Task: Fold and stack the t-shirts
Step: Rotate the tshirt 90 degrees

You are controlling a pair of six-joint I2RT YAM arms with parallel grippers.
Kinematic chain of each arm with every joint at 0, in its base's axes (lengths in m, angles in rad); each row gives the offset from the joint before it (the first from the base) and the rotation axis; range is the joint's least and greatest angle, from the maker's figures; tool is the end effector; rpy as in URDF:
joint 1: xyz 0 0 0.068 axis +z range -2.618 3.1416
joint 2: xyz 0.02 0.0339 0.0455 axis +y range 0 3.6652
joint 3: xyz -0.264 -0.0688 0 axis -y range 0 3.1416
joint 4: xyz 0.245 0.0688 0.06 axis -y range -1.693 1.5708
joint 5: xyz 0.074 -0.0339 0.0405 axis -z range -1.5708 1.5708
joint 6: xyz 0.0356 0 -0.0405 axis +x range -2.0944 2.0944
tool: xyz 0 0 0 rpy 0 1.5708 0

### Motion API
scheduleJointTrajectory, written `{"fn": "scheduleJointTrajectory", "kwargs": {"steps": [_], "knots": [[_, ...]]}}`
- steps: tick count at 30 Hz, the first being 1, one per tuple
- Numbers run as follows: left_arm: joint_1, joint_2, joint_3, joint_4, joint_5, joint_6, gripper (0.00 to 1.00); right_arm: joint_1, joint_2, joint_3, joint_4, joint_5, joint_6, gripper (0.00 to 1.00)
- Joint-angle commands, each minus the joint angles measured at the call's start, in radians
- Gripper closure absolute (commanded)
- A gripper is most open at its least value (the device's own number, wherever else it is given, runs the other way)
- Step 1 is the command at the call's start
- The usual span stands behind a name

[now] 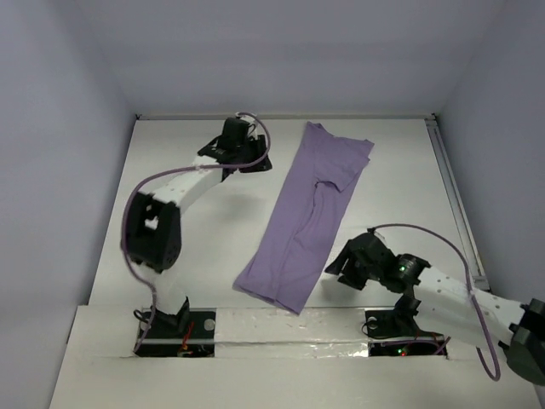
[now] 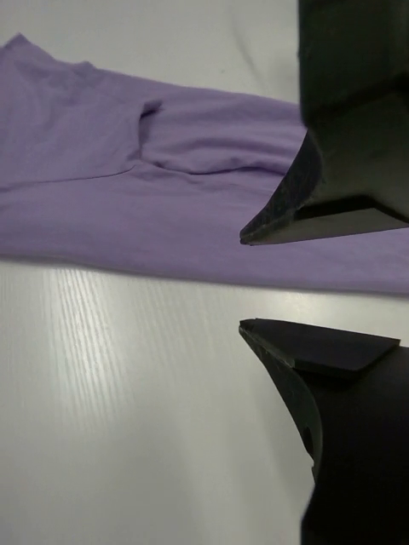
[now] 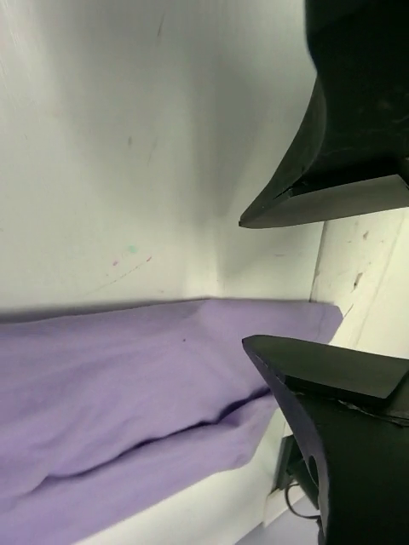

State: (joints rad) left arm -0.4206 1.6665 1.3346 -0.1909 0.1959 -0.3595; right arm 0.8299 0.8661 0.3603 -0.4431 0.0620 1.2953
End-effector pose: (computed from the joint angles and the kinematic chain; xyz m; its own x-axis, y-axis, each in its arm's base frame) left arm 0.3539 -0.1659 0.2988 -0.6217 -0.0999 -0.7768 0.3587 0.8454 -0.3958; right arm 0.1070 0.1138 0.1594 -0.8345 0.5107 -0.2069 0.3342 0.7676 0.5469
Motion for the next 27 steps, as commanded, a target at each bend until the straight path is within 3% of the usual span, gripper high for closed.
{"fn": "scheduleJointTrajectory", "kwargs": {"steps": [1, 3, 4, 5, 7, 8, 13, 16, 21, 22, 24, 27], "knots": [[-0.012, 0.228, 0.176, 0.09, 0.056, 0.001, 0.62, -0.006, -0.11, 0.063, -0.227, 0.128, 0.009, 0.4], [-0.012, 0.335, 0.313, 0.084, 0.065, -0.022, 0.61, -0.006, -0.11, 0.1, -0.207, 0.113, -0.059, 0.49], [-0.012, 0.434, 0.358, 0.081, 0.091, -0.035, 0.6, -0.006, -0.092, 0.111, -0.195, 0.086, -0.079, 0.61], [-0.012, 0.485, 0.411, 0.08, 0.1, -0.056, 0.58, -0.006, -0.078, 0.121, -0.171, 0.073, -0.12, 0.81], [-0.012, 0.617, 0.557, 0.064, 0.1, -0.073, 0.52, -0.006, -0.049, 0.153, -0.158, 0.055, -0.149, 0.97], [-0.012, 0.662, 0.608, 0.05, 0.108, -0.082, 0.47, -0.006, -0.027, 0.166, -0.158, 0.055, -0.177, 1.0], [-0.012, 0.93, 0.931, 0.031, 0.207, -0.17, 0.44, -0.006, -0.009, 0.233, -0.137, 0.045, -0.261, 0.98], [-0.012, 0.979, 0.94, 0.14, 0.273, -0.254, 0.49, -0.006, 0.019, 0.244, -0.146, 0.045, -0.287, 0.96], [-0.03, 1.075, 1.024, 0.216, 0.32, -0.337, 0.66, -0.006, 0.037, 0.229, -0.117, 0.029, -0.301, 0.95], [-0.03, 1.102, 1.057, 0.219, 0.318, -0.349, 0.72, -0.006, 0.045, 0.229, -0.114, 0.021, -0.303, 0.95], [-0.03, 1.107, 1.051, 0.261, 0.295, -0.387, 0.96, -0.006, 0.053, 0.236, -0.115, 0.018, -0.307, 0.95], [-0.02, 1.032, 0.932, 0.43, 0.203, -0.42, 1.0, -0.006, 0.056, 0.249, -0.141, 0.021, -0.317, 0.95]]}}
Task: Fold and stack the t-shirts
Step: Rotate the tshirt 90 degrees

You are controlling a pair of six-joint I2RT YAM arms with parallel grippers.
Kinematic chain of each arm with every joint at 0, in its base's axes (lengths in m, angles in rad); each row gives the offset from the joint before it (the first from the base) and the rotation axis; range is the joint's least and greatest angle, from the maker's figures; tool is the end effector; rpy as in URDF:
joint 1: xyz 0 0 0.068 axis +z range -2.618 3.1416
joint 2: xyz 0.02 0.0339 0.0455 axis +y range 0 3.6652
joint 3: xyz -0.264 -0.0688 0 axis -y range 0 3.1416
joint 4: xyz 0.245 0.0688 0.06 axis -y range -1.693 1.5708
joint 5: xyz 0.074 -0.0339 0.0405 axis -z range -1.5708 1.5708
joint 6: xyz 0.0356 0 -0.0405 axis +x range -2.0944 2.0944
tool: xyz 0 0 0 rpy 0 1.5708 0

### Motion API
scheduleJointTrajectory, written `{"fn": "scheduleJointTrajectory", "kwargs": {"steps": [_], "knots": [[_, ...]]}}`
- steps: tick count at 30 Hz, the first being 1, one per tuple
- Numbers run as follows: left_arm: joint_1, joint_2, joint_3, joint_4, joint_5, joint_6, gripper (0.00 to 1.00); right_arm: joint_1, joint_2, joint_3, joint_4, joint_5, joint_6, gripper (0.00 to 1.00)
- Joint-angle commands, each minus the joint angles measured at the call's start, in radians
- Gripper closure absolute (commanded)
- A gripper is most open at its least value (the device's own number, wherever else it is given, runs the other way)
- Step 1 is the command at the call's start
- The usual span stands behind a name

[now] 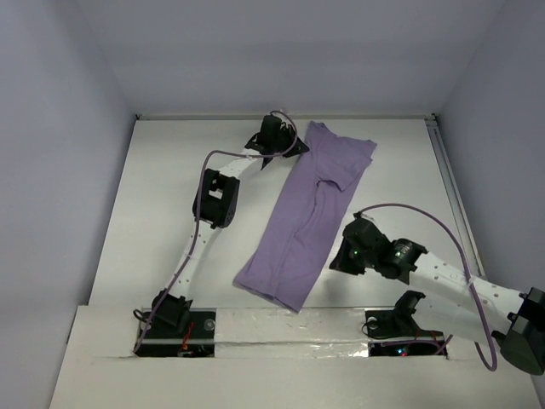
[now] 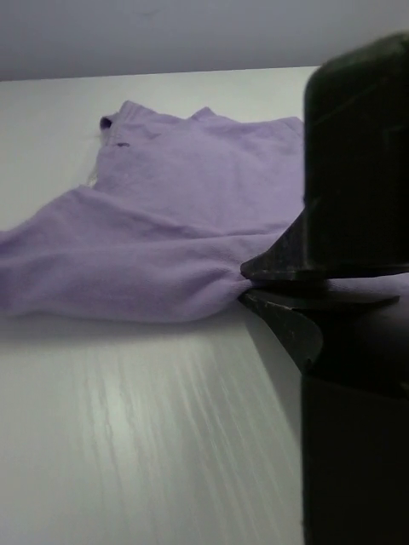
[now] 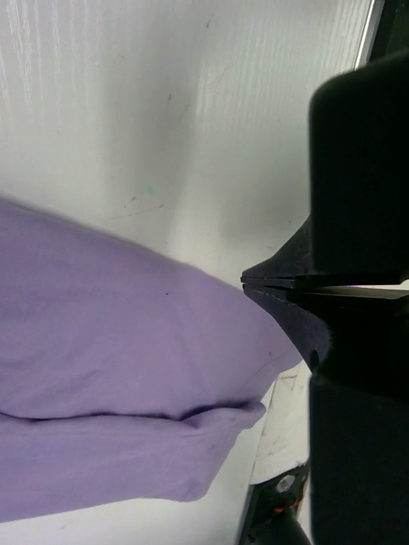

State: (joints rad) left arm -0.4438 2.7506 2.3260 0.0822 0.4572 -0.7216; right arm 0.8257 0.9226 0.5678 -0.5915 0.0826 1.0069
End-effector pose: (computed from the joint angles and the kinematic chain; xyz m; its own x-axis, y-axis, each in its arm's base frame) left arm 0.5458 -0.2769 0.1323 -0.7302 -0.3091 -0.6093 0.3709 0.5696 -0.7335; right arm 0.1210 0.1268 0.2063 -0.8855 0.2824 -0.3691 0.0909 0.8841 0.4584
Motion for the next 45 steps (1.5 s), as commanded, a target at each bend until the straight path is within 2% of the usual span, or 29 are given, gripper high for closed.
{"fn": "scheduleJointTrajectory", "kwargs": {"steps": [1, 3, 9, 10, 11, 12, 14, 15, 16, 18, 19, 20, 23, 28, 31, 34, 37, 38, 39, 41, 42, 44, 45], "knots": [[0.016, -0.096, -0.12, 0.189, -0.077, -0.07, 1.0, -0.002, -0.004, 0.041, -0.005, 0.008, -0.028, 0.94], [0.065, -0.132, -0.145, 0.227, -0.121, -0.105, 1.0, -0.002, -0.021, 0.047, -0.036, 0.017, -0.037, 0.9], [0.175, -0.203, -0.201, 0.226, -0.121, -0.116, 1.0, -0.002, -0.056, 0.058, -0.103, 0.037, -0.057, 0.74], [0.185, -0.241, -0.256, 0.22, -0.135, -0.086, 1.0, -0.002, -0.056, 0.063, -0.108, 0.034, -0.059, 0.71], [0.194, -0.267, -0.298, 0.222, -0.14, -0.069, 0.97, -0.002, -0.054, 0.066, -0.111, 0.029, -0.063, 0.62], [0.194, -0.291, -0.342, 0.244, -0.138, -0.053, 0.88, -0.002, -0.051, 0.067, -0.114, 0.026, -0.073, 0.58], [0.207, -0.382, -0.485, 0.251, -0.155, -0.001, 0.8, -0.002, -0.036, 0.078, -0.114, 0.013, -0.082, 0.46], [0.22, -0.413, -0.528, 0.248, -0.158, 0.016, 0.63, -0.002, -0.031, 0.078, -0.102, 0.005, -0.093, 0.42], [0.229, -0.483, -0.622, 0.245, -0.152, 0.031, 0.54, -0.002, -0.019, 0.079, -0.09, -0.016, -0.097, 0.39], [0.243, -0.572, -0.738, 0.223, -0.164, 0.088, 0.44, -0.002, 0.001, 0.075, -0.051, -0.044, -0.102, 0.35], [0.243, -0.674, -0.861, 0.208, -0.176, 0.109, 0.43, -0.002, 0.013, 0.072, -0.035, -0.062, -0.096, 0.34], [0.252, -0.73, -0.923, 0.185, -0.204, 0.134, 0.43, -0.002, 0.033, 0.064, -0.015, -0.072, -0.088, 0.34], [0.243, -0.955, -1.19, 0.067, -0.232, 0.169, 0.49, -0.002, 0.054, -0.017, 0.154, -0.108, -0.038, 0.38], [0.133, -1.328, -1.56, -0.18, -0.276, 0.14, 0.56, -0.002, 0.122, -0.121, 0.349, -0.204, 0.074, 0.46], [0.067, -1.481, -1.658, -0.321, -0.267, 0.09, 0.55, -0.002, 0.177, -0.135, 0.397, -0.227, 0.082, 0.46], [0.037, -1.572, -1.709, -0.41, -0.245, 0.028, 0.56, 0.007, 0.252, -0.173, 0.481, -0.293, 0.114, 0.44], [0.013, -1.635, -1.731, -0.479, -0.258, 0.01, 0.55, 0.007, 0.292, -0.209, 0.561, -0.331, 0.14, 0.48], [0.013, -1.646, -1.737, -0.498, -0.262, 0.008, 0.55, 0.007, 0.303, -0.216, 0.573, -0.337, 0.148, 0.53], [0.013, -1.657, -1.743, -0.522, -0.258, 0.01, 0.55, 0.007, 0.314, -0.226, 0.579, -0.339, 0.165, 0.73], [-0.013, -1.666, -1.774, -0.538, -0.258, 0.014, 0.55, 0.007, 0.311, -0.235, 0.572, -0.316, 0.182, 0.86], [-0.024, -1.663, -1.789, -0.53, -0.247, 0.017, 0.55, 0.007, 0.294, -0.253, 0.559, -0.308, 0.202, 0.97], [-0.048, -1.649, -1.85, -0.5, -0.166, 0.01, 0.58, 0.007, 0.237, -0.252, 0.494, -0.241, 0.208, 1.0], [-0.059, -1.649, -1.863, -0.477, -0.146, -0.007, 0.59, 0.007, 0.166, -0.246, 0.401, -0.221, 0.2, 1.0]]}}
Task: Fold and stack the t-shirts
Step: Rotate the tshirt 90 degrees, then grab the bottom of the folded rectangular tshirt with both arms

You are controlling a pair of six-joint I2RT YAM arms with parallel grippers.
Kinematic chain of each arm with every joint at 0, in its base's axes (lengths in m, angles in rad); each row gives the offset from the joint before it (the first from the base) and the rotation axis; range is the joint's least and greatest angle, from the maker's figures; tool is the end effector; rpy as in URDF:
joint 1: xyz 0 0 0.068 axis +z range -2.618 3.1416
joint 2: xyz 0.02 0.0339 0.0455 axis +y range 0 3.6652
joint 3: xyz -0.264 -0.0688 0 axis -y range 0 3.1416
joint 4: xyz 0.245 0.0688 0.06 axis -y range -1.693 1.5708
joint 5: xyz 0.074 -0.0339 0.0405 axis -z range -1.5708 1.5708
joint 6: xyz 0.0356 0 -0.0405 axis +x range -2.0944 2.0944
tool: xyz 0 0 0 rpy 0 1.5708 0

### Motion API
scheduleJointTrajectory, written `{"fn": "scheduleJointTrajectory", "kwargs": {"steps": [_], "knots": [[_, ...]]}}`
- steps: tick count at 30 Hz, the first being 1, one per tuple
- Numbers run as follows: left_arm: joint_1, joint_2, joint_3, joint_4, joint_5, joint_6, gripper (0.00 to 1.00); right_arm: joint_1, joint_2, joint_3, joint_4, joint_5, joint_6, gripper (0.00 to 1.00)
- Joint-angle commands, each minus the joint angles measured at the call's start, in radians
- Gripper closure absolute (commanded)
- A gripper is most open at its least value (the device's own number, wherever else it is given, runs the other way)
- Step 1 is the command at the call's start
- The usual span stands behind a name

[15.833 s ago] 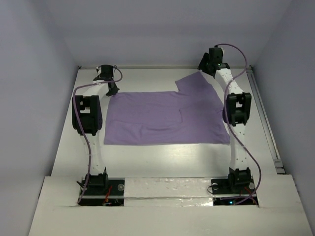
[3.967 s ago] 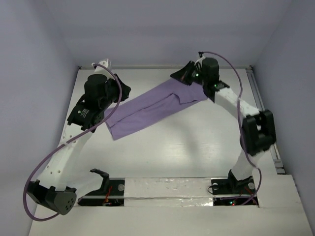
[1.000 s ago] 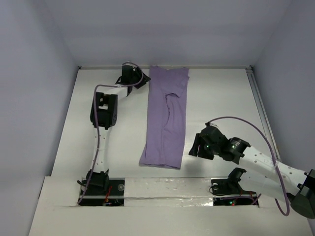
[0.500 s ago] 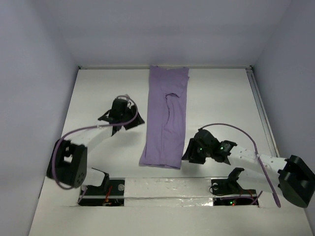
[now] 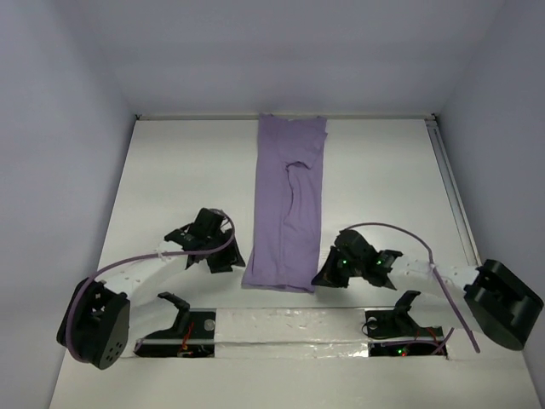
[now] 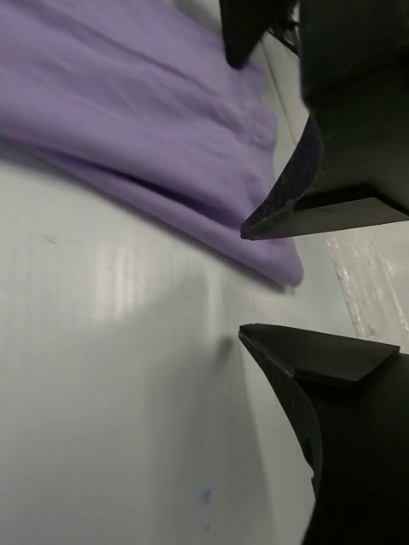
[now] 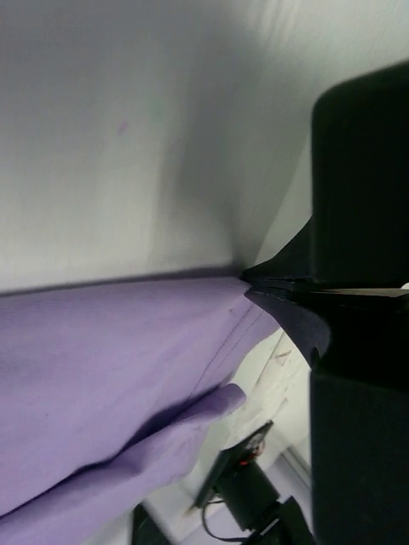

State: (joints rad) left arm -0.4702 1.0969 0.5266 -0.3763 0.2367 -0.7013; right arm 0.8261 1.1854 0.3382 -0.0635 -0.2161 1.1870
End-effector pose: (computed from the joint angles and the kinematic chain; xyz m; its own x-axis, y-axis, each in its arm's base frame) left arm 0.1760 -0.0988 0.1785 -0.9157 -0.2382 -0.3237 -0.0369 0.8519 -0.5225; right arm 0.1263 0.1483 0.1283 -0.9490 0.3067 -0.0725 0.1941 0.7503 0.6320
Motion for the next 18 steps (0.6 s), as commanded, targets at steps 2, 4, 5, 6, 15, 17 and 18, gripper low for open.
{"fn": "scheduleJointTrajectory", "kwargs": {"steps": [2, 4, 5, 6, 15, 17, 18], "knots": [[-0.074, -0.005, -0.076, -0.012, 0.102, -0.035, 0.6, 0.007, -0.171, 0.011, -0.284, 0.144, 0.005, 1.0], [-0.084, -0.009, -0.076, -0.013, 0.124, -0.03, 0.59, 0.007, -0.254, 0.028, -0.373, 0.179, -0.023, 1.0], [-0.097, -0.008, -0.076, -0.012, 0.154, -0.027, 0.59, 0.007, -0.276, 0.035, -0.407, 0.196, -0.029, 1.0], [-0.111, -0.006, -0.076, -0.009, 0.165, -0.026, 0.58, 0.007, -0.292, 0.035, -0.447, 0.196, -0.036, 1.0], [-0.156, 0.057, -0.109, 0.169, 0.259, -0.049, 0.54, 0.007, -0.313, -0.016, -0.395, 0.129, 0.0, 0.5], [-0.166, 0.09, -0.105, 0.174, 0.25, -0.037, 0.55, 0.007, -0.297, -0.042, -0.34, 0.074, 0.008, 0.5], [-0.166, 0.099, -0.105, 0.175, 0.25, -0.026, 0.57, 0.007, -0.282, -0.053, -0.29, 0.061, 0.017, 0.51]]}}
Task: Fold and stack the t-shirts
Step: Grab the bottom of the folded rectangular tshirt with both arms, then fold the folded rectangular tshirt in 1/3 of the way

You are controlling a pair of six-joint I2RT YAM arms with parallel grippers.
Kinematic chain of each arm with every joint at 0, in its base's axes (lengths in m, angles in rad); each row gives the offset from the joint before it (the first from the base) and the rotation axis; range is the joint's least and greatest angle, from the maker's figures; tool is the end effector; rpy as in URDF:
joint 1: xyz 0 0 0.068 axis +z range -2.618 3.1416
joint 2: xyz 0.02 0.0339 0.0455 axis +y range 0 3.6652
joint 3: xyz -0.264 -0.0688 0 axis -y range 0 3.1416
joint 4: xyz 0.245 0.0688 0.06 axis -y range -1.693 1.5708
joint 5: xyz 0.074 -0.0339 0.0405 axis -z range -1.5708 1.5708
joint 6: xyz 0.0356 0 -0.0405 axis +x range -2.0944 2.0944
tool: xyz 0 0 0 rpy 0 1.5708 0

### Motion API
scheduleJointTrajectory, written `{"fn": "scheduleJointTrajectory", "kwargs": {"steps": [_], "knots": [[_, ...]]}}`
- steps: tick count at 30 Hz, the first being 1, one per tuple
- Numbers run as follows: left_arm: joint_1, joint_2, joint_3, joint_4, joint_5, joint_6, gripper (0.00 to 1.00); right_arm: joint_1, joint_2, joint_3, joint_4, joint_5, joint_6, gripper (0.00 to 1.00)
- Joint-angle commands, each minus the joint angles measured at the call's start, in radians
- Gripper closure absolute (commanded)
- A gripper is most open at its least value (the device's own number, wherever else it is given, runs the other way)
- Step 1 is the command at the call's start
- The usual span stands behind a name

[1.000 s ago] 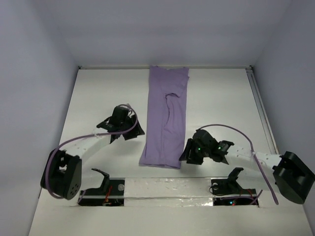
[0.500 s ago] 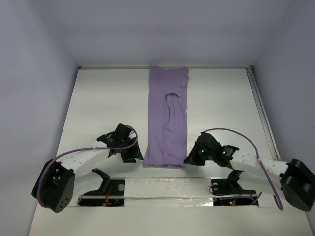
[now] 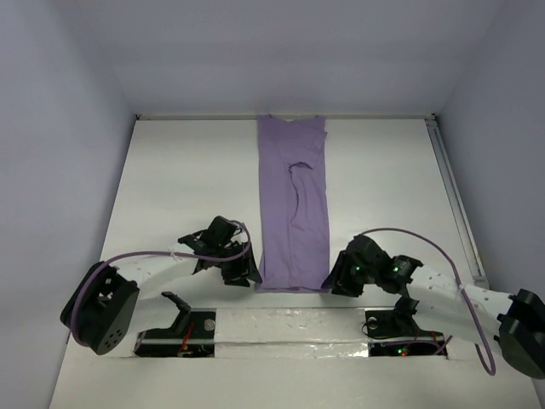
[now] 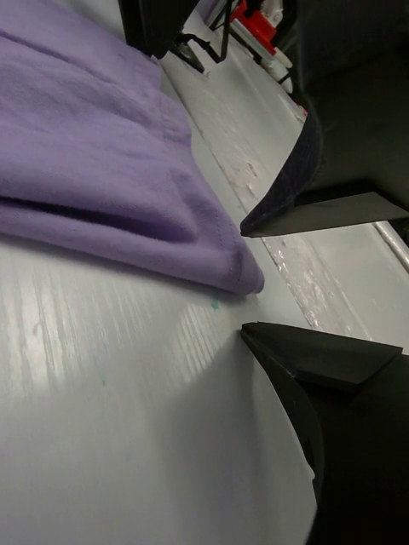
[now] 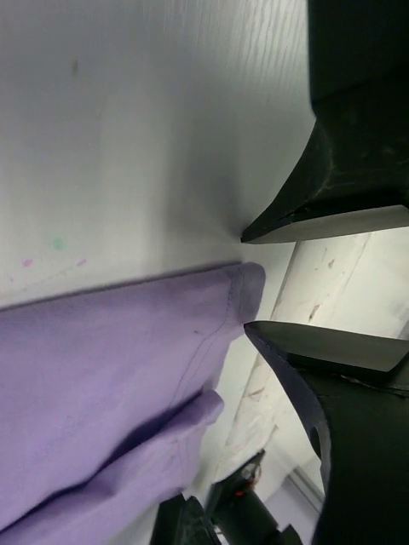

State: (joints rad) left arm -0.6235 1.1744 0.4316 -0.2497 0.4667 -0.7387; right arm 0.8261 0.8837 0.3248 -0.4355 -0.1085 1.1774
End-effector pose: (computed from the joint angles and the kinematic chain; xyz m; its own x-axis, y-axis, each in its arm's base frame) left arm 0.1505 -0.1280 0.1469 -0.9882 -0.0300 -0.1504 0.0754 0.7591 -0.6466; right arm 0.1000 0.1142 0.1468 -0.9299 0.3459 -0.1251 0.2293 0.8110 0.5382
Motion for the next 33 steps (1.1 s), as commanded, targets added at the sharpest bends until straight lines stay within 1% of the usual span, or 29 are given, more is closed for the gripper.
{"fn": "scheduleJointTrajectory", "kwargs": {"steps": [1, 4, 5, 6, 7, 8, 9, 11, 12, 14, 15, 16, 17, 18, 19, 20, 21, 22, 23, 24, 25, 26, 27, 28, 29, 30, 31, 32, 33], "knots": [[-0.013, 0.037, -0.01, 0.047, 0.018, 0.015, 0.58, 0.007, 0.033, -0.047, 0.098, -0.057, 0.03, 0.52], [-0.022, 0.041, -0.014, 0.061, 0.013, 0.016, 0.6, 0.007, 0.07, -0.049, 0.124, -0.062, 0.033, 0.56], [-0.022, 0.041, -0.014, 0.063, 0.01, 0.016, 0.61, 0.007, 0.073, -0.049, 0.127, -0.054, 0.034, 0.59], [-0.022, 0.042, -0.014, 0.067, 0.007, 0.015, 0.64, 0.007, 0.074, -0.05, 0.141, -0.053, 0.034, 0.65], [-0.033, 0.044, -0.019, 0.072, 0.009, 0.012, 0.65, 0.007, 0.074, -0.047, 0.139, -0.039, 0.042, 0.75], [-0.033, 0.045, -0.022, 0.081, 0.013, 0.009, 0.66, 0.007, 0.072, -0.046, 0.139, -0.031, 0.044, 0.75], [-0.033, 0.05, -0.025, 0.102, 0.018, 0.004, 0.68, 0.007, 0.067, -0.043, 0.135, -0.023, 0.048, 0.85], [-0.045, 0.074, -0.028, 0.128, 0.047, -0.001, 0.73, 0.007, 0.055, -0.038, 0.129, -0.014, 0.047, 0.91], [-0.071, 0.086, -0.027, 0.144, 0.058, 0.005, 0.84, 0.007, 0.048, -0.036, 0.12, -0.014, 0.045, 0.96], [-0.081, 0.11, -0.01, 0.13, 0.067, 0.033, 0.99, 0.007, 0.028, -0.029, 0.098, -0.028, 0.028, 0.99], [-0.097, 0.105, -0.008, 0.094, 0.064, 0.036, 1.0, 0.007, 0.02, -0.018, 0.068, -0.039, 0.021, 1.0], [-0.111, 0.069, -0.01, 0.077, 0.066, 0.033, 1.0, 0.007, 0.012, -0.012, 0.052, -0.057, 0.018, 1.0], [-0.111, 0.038, -0.011, 0.055, 0.072, 0.026, 1.0, 0.007, -0.021, -0.006, 0.041, -0.106, 0.018, 1.0], [-0.122, 0.003, -0.008, -0.001, 0.072, -0.002, 1.0, 0.007, -0.044, 0.02, -0.001, -0.121, 0.015, 1.0], [-0.122, -0.08, 0.001, -0.032, 0.073, -0.019, 1.0, 0.007, -0.072, 0.049, -0.049, -0.123, 0.01, 1.0], [-0.131, -0.125, 0.039, -0.064, 0.069, -0.034, 1.0, 0.007, -0.101, 0.084, -0.099, -0.087, 0.001, 1.0], [-0.131, -0.159, 0.07, -0.129, 0.055, -0.065, 1.0, 0.007, -0.156, 0.126, -0.209, -0.053, -0.007, 1.0], [-0.131, -0.204, 0.108, -0.157, 0.038, -0.073, 1.0, 0.007, -0.172, 0.22, -0.26, -0.013, -0.033, 1.0], [-0.131, -0.209, 0.19, -0.18, -0.006, -0.079, 1.0, -0.016, -0.173, 0.27, -0.299, 0.054, -0.054, 1.0], [-0.131, -0.206, 0.234, -0.21, -0.031, -0.083, 1.0, -0.031, -0.142, 0.316, -0.348, 0.078, -0.111, 1.0], [-0.131, -0.172, 0.28, -0.217, -0.055, -0.083, 1.0, -0.05, -0.109, 0.36, -0.364, 0.095, -0.146, 1.0], [-0.118, -0.145, 0.362, -0.22, -0.086, -0.079, 1.0, -0.068, -0.073, 0.443, -0.367, 0.108, -0.186, 1.0], [-0.107, -0.119, 0.401, -0.22, -0.1, -0.073, 1.0, -0.108, 0.002, 0.48, -0.359, 0.14, -0.262, 1.0], [-0.107, -0.063, 0.48, -0.22, -0.12, -0.047, 1.0, -0.132, 0.038, 0.511, -0.344, 0.154, -0.3, 1.0], [-0.078, -0.033, 0.521, -0.224, -0.172, -0.03, 1.0, -0.162, 0.073, 0.567, -0.329, 0.162, -0.343, 1.0], [-0.059, -0.007, 0.554, -0.226, -0.192, -0.018, 1.0, -0.195, 0.108, 0.594, -0.291, 0.162, -0.379, 1.0], [-0.02, 0.037, 0.603, -0.18, -0.2, -0.002, 1.0, -0.261, 0.17, 0.64, -0.237, 0.149, -0.448, 1.0], [-0.019, 0.06, 0.63, -0.18, -0.203, 0.004, 1.0, -0.29, 0.201, 0.64, -0.236, 0.141, -0.482, 1.0], [0.017, 0.083, 0.656, -0.145, -0.218, 0.013, 1.0, -0.315, 0.233, 0.695, -0.186, 0.138, -0.508, 1.0]]}}
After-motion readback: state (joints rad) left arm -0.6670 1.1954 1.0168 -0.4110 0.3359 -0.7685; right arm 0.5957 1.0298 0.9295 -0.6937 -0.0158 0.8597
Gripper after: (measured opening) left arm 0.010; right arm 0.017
